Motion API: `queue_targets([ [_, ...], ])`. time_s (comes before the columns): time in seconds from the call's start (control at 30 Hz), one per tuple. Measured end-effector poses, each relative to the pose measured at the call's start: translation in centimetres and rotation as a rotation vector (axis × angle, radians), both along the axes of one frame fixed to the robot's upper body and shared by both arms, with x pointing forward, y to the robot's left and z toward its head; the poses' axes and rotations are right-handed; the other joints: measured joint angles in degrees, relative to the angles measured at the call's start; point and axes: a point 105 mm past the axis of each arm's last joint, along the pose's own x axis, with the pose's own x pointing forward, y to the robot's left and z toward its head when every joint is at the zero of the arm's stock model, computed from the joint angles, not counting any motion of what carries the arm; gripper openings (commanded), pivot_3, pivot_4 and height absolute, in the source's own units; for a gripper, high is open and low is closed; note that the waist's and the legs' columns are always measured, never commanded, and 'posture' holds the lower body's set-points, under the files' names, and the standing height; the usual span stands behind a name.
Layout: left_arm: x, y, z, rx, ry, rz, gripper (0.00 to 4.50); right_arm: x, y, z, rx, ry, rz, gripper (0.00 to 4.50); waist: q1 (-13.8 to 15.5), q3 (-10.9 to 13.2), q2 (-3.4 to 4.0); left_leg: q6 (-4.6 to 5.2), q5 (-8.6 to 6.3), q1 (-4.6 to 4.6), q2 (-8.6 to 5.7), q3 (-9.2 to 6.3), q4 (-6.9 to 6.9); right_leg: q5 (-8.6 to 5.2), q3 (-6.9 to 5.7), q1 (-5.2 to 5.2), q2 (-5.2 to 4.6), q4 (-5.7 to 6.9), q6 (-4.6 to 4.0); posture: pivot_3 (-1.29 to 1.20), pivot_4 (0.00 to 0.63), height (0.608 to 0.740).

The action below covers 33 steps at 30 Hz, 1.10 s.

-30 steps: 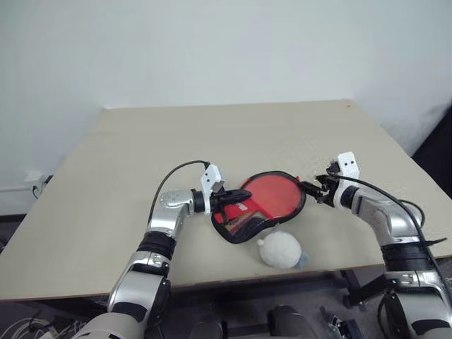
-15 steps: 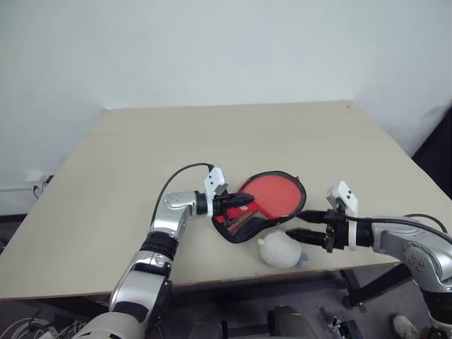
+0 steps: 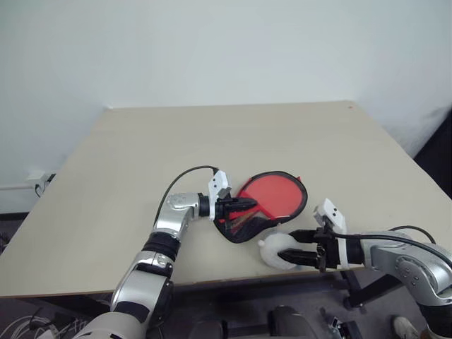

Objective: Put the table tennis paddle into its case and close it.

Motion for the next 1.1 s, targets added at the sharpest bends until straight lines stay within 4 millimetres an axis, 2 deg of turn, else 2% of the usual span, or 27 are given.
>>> queue_targets([
  [0.6, -0.1, 0.2, -0.1, 0.009, 0.011, -0.009, 0.00, 0.3, 0.2, 0.1, -0.008, -0.011, 0.002, 3.78, 0.0, 0.0, -0.02, 0.00, 0.00, 0.00, 0.00, 0.00, -0.01, 0.00, 0.00, -0.01, 0.00, 0.00, 0.00, 0.00, 0.000, 0.740],
  [0.73, -0.1, 0.3, 0.2, 0.007, 0.014, -0.017, 0.00, 1.0, -0.3, 1.2, -0.002, -0.053, -0.013, 4.46, 0.0, 0.0, -0.04, 0.00, 0.00, 0.00, 0.00, -0.01, -0.01, 0.00, -0.01, -0.01, 0.00, 0.00, 0.00, 0.00, 0.000, 0.740],
  [0.83, 0.0, 0.9, 0.4, 0.017, 0.015, -0.009, 0.00, 1.4, -0.4, 2.1, 0.025, -0.079, -0.017, 4.46, 0.0, 0.0, -0.05, 0.00, 0.00, 0.00, 0.00, -0.01, -0.02, 0.00, -0.01, -0.02, 0.00, -0.01, 0.00, 0.00, 0.000, 0.740],
  [0.9, 0.1, 1.0, 0.6, 0.021, 0.012, -0.013, 0.00, 2.4, -0.4, 2.9, 0.036, -0.110, -0.040, 4.46, -0.1, 0.0, -0.08, 0.00, 0.00, 0.01, 0.01, 0.02, -0.02, 0.00, 0.00, -0.02, 0.00, -0.01, 0.00, 0.00, 0.000, 0.740],
  [0.97, -0.1, 0.8, 1.2, 0.019, -0.009, -0.038, 0.00, 4.6, -1.0, 3.6, 0.031, -0.162, -0.118, 4.46, 0.0, 0.1, -0.12, 0.00, 0.00, 0.01, 0.03, 0.04, 0.01, 0.00, 0.00, -0.02, 0.00, -0.01, 0.00, 0.00, 0.000, 0.740],
  [1.03, -0.3, 0.7, 1.8, 0.016, -0.028, -0.061, 0.00, 6.0, -1.8, 3.7, 0.006, -0.189, -0.177, 4.46, 0.0, 0.1, -0.12, 0.00, 0.00, 0.00, 0.03, 0.04, 0.01, 0.00, 0.00, -0.01, 0.00, -0.01, -0.01, 0.00, 0.000, 0.740],
  [1.1, -0.8, 0.9, 2.5, 0.015, -0.028, -0.093, 0.00, 8.2, -2.6, 3.2, -0.006, -0.201, -0.266, 4.46, -0.1, 0.1, -0.13, 0.00, 0.00, 0.00, 0.03, 0.05, -0.01, 0.00, 0.00, -0.02, 0.00, -0.01, -0.01, 0.00, 0.000, 0.740],
])
